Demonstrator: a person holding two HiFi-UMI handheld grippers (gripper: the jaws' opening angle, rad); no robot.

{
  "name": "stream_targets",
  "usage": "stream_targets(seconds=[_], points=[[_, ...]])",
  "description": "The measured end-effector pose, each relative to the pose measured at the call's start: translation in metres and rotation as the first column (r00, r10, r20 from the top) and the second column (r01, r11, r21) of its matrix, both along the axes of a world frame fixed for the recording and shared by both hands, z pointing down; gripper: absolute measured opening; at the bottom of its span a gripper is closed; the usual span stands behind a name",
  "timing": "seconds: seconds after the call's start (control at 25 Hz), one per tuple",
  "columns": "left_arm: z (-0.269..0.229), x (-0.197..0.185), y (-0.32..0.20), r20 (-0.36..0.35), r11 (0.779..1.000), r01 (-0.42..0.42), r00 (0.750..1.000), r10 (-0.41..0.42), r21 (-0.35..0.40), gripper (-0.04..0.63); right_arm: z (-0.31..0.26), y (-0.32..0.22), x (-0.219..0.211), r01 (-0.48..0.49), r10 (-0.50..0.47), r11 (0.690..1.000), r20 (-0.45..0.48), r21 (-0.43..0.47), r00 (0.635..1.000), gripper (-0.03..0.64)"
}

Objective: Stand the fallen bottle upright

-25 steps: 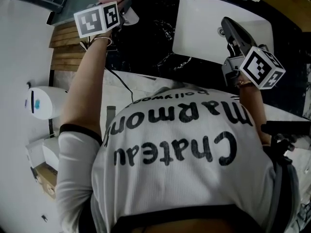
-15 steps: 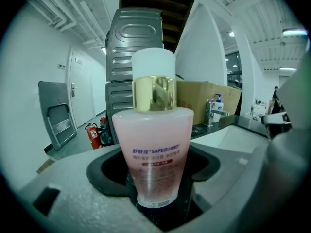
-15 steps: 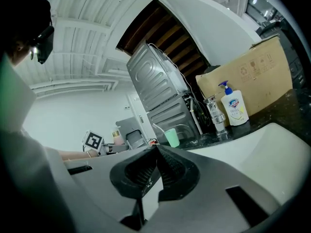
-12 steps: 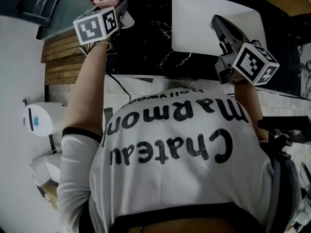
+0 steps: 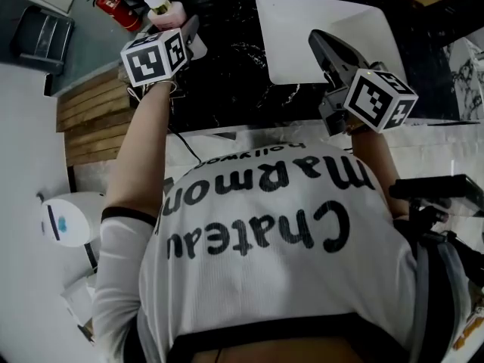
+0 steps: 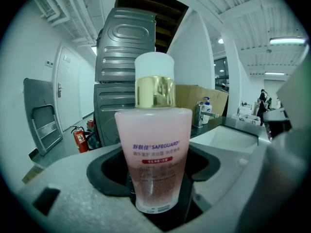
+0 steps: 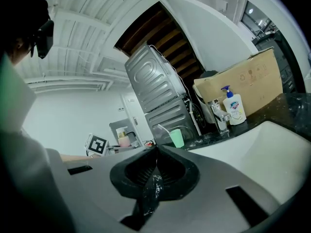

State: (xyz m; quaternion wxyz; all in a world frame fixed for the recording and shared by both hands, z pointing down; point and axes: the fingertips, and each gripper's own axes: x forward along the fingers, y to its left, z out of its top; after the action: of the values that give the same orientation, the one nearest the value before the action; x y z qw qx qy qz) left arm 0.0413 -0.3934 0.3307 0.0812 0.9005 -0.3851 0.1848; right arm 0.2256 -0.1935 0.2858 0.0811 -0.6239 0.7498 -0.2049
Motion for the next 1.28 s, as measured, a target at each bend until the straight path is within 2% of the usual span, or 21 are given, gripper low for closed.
stream_targets(seconds=[0.36, 1.28], points=[[0.000, 0.000, 0.001, -0.044, 0.999, -0.035, 0.998, 0.036, 0.021, 0.327, -0.010, 0.011, -0.015, -0.047, 0.047, 0.999, -0.041, -0.004, 0.998, 0.009], [0.003, -0.007, 0.011, -0.076, 0.996, -0.078, 0.994, 0.080, 0.031, 0.327, -0.005, 0.054, -0.032, -0.117, 0.114, 0.992, -0.067, -0.036, 0.991, 0.009]])
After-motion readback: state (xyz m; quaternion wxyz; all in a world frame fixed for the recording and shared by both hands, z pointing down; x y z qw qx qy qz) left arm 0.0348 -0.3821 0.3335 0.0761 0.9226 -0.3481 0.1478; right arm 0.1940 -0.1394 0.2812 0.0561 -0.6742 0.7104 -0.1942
